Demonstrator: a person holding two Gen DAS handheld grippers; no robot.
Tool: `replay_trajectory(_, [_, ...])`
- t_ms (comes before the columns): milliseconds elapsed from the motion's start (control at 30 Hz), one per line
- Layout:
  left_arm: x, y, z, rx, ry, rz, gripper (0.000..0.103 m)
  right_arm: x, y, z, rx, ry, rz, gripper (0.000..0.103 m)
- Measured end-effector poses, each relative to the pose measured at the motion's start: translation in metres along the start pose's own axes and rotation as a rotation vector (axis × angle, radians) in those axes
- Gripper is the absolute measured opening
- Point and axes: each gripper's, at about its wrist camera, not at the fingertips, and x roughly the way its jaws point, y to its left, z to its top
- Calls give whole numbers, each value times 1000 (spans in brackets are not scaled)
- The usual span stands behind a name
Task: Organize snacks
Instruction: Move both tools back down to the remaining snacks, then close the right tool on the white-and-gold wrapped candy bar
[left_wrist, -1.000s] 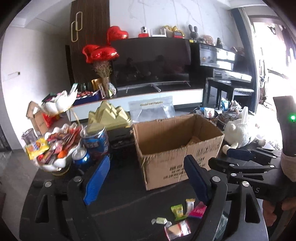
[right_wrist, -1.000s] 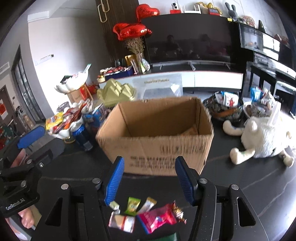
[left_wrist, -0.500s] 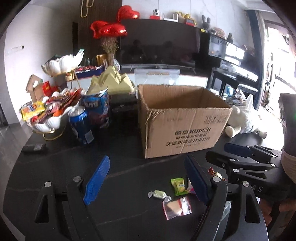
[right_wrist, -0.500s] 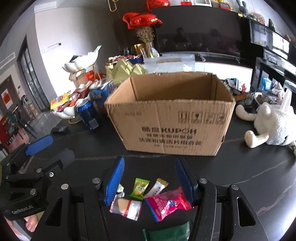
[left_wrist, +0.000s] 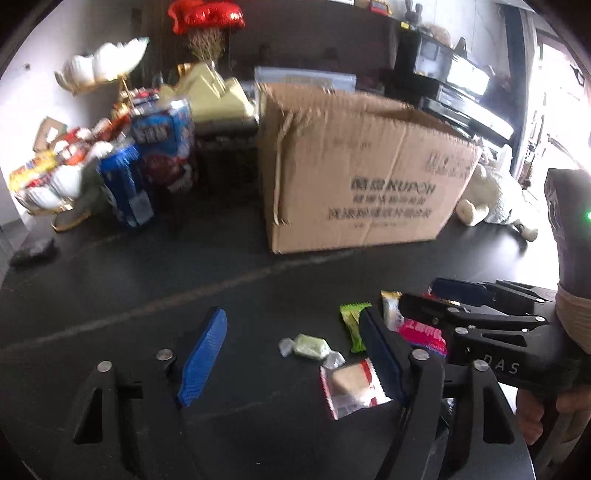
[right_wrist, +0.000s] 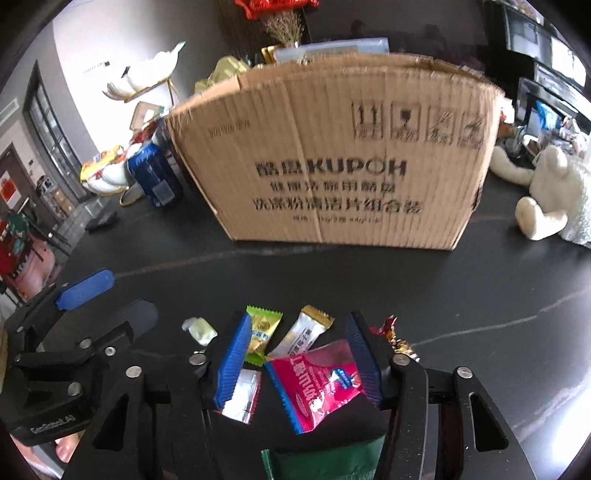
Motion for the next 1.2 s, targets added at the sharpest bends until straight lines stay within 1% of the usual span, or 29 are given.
replay_trajectory(100, [9, -1, -4, -2, 26, -18, 68, 6, -2, -2, 7, 14, 10, 46])
replay_trajectory(233, [17, -1, -7, -3, 38, -22, 62, 14, -4, -4, 16, 42, 20, 41])
replay_trajectory(400, [25, 0, -11, -16, 62, -47, 60, 21, -1, -6, 14, 68, 32, 37])
replay_trajectory(700, [39, -2, -16, -17, 87, -51, 56, 33, -2, -8, 27, 86, 28, 36])
replay_trajectory(833, [43, -5, -17, -7, 90, -45, 56, 36, -3, -8, 26, 89, 19, 35])
replay_trajectory(900, [46, -6, -18, -1, 87, -29, 55, 36, -2, -8, 24, 89, 18, 35])
replay_trajectory(967, [49, -5, -19, -2, 94, -28, 52, 37, -1, -8, 21, 86, 14, 35])
replay_trajectory(1000, [51, -5, -19, -5, 101, -30, 49, 37, -1, -8, 19, 86, 14, 35])
replay_trajectory(1100, [52, -6, -20, 8, 94, -21, 44, 38, 1, -7, 11, 79, 7, 35])
replay_trajectory(1133, [52, -5, -20, 10, 90, -19, 36, 38, 2, -7, 9, 78, 6, 34])
replay_trajectory(1200, [51, -6, -20, 15, 90, -22, 33, 39, 3, -7, 3, 77, 2, 25])
